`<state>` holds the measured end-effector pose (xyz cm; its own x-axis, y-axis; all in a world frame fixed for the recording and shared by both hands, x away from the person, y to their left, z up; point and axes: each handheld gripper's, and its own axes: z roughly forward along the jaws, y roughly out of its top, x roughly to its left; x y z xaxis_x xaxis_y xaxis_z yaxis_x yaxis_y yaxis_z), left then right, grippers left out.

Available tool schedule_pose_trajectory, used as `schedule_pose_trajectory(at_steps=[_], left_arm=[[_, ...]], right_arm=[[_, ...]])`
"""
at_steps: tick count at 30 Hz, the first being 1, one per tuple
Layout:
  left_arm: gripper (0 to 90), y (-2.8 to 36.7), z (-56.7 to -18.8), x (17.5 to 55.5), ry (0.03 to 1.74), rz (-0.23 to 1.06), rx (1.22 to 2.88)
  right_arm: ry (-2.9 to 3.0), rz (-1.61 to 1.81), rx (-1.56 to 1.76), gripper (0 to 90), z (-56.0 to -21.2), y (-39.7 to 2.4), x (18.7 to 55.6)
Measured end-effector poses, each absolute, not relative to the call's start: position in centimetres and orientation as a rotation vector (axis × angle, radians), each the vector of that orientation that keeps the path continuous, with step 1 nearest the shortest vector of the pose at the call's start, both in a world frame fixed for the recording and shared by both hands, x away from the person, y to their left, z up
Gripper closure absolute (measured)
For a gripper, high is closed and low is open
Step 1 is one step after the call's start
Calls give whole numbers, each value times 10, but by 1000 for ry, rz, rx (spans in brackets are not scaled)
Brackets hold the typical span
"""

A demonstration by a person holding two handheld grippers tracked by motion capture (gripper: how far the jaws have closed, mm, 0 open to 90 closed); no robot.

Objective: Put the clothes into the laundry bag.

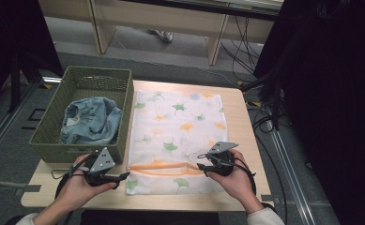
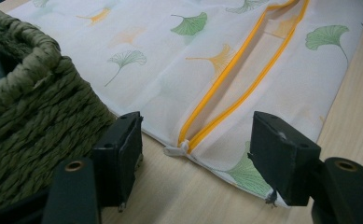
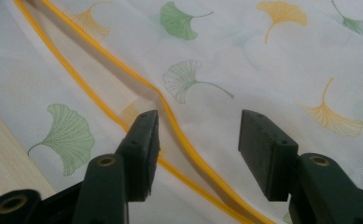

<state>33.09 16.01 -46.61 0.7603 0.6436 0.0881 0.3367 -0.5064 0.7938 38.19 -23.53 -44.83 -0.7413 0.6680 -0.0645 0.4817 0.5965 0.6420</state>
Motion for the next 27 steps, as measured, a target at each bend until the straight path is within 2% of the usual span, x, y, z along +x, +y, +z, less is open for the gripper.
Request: schedule_pose_trajectory(at_steps=[11, 13, 17, 27], left_arm=[[349, 159, -467, 331, 722, 486, 2147], [351, 159, -467, 331, 718, 483, 2150], [352, 157, -467, 331, 712, 480, 2154], [357, 151, -469, 332, 694, 482, 2167]], right_arm=[[2464, 828, 916, 489, -449, -231, 384], [2492, 822, 894, 524, -452, -230, 387], [2574, 803, 782, 551, -458, -222, 389], [2670, 638, 596, 551, -474, -195, 400]])
